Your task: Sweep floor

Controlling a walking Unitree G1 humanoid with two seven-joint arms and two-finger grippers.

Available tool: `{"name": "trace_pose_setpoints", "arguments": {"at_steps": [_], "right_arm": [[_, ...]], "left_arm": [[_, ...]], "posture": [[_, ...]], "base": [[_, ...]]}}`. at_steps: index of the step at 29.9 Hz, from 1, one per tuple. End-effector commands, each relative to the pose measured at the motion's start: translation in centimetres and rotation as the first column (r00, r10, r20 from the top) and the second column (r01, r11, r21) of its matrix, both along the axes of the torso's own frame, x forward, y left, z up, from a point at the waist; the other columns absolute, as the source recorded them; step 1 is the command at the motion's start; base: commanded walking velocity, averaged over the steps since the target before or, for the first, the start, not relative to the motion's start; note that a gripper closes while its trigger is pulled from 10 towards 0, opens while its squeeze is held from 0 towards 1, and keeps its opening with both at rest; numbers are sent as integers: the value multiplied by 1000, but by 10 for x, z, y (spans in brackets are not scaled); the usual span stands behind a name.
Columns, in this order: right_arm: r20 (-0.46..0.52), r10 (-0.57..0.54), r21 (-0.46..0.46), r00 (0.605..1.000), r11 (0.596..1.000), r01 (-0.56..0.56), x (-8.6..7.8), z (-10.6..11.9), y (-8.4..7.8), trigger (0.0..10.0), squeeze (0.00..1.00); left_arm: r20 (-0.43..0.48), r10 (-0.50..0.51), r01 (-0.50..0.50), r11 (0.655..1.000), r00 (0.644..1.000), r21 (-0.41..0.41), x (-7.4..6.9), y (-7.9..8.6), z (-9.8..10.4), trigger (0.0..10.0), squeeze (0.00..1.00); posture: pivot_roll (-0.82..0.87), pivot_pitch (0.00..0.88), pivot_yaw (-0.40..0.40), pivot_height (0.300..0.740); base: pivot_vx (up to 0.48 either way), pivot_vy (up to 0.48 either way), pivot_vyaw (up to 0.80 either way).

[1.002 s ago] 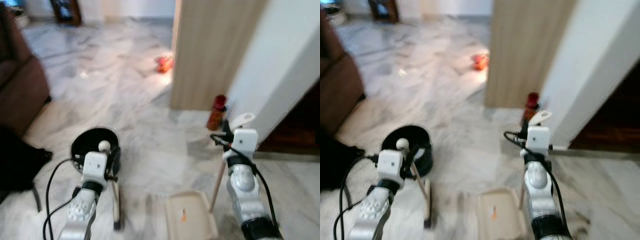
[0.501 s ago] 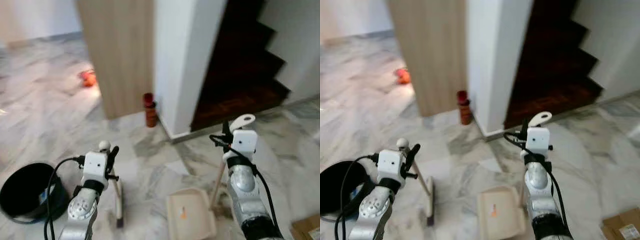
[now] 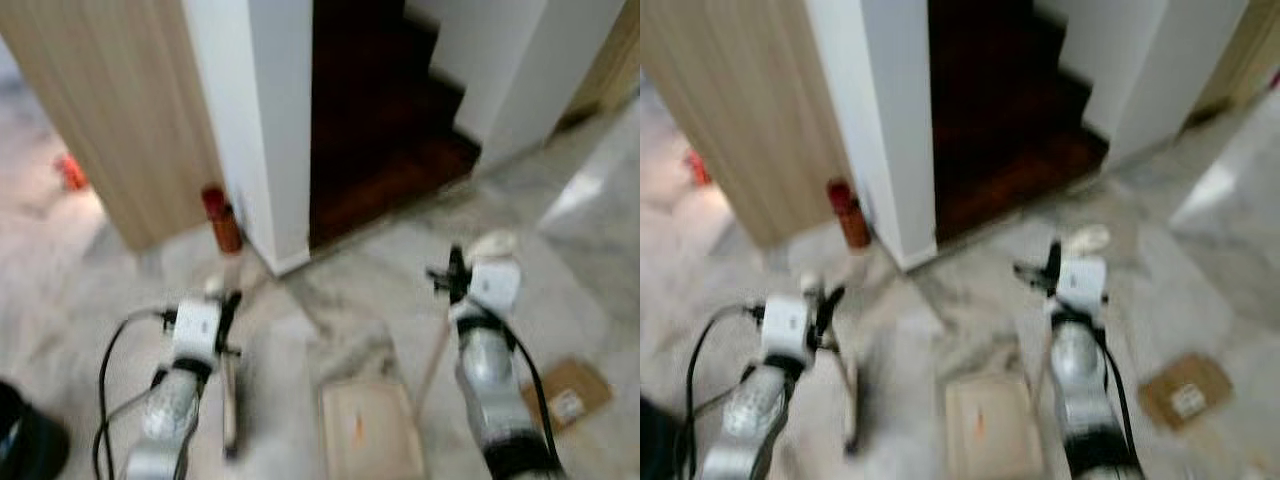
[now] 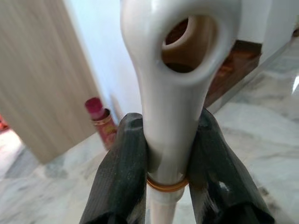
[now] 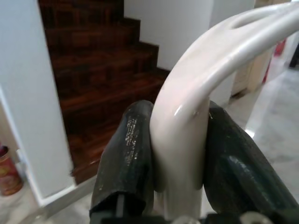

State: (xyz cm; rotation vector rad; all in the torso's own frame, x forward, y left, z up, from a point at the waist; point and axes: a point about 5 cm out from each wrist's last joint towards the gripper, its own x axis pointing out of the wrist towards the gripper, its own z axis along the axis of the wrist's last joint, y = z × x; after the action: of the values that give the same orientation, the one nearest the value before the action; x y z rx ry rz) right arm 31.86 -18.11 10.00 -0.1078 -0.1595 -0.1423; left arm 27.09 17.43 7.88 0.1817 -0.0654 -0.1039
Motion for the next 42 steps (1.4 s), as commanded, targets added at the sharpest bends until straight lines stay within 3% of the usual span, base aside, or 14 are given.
{"name": "trace_pose_setpoints", "arguments": {"at_steps": [1,42], "right_arm": [[25,7,3,1000,1000,-8,0,4,3,10000,0],[30,18,-12,999,1000,-18,1,6,5,10000,0]], "left_arm": [[34,13,-13,1000,999,10,0,5,6,10000,0],[55,16,-15,1000,998,-25,3,2,8,10000,0]], "posture": [[89,65,34,740],[69,67,21,740]], "base": [[0,-285,-800],[0,0,-800]]}}
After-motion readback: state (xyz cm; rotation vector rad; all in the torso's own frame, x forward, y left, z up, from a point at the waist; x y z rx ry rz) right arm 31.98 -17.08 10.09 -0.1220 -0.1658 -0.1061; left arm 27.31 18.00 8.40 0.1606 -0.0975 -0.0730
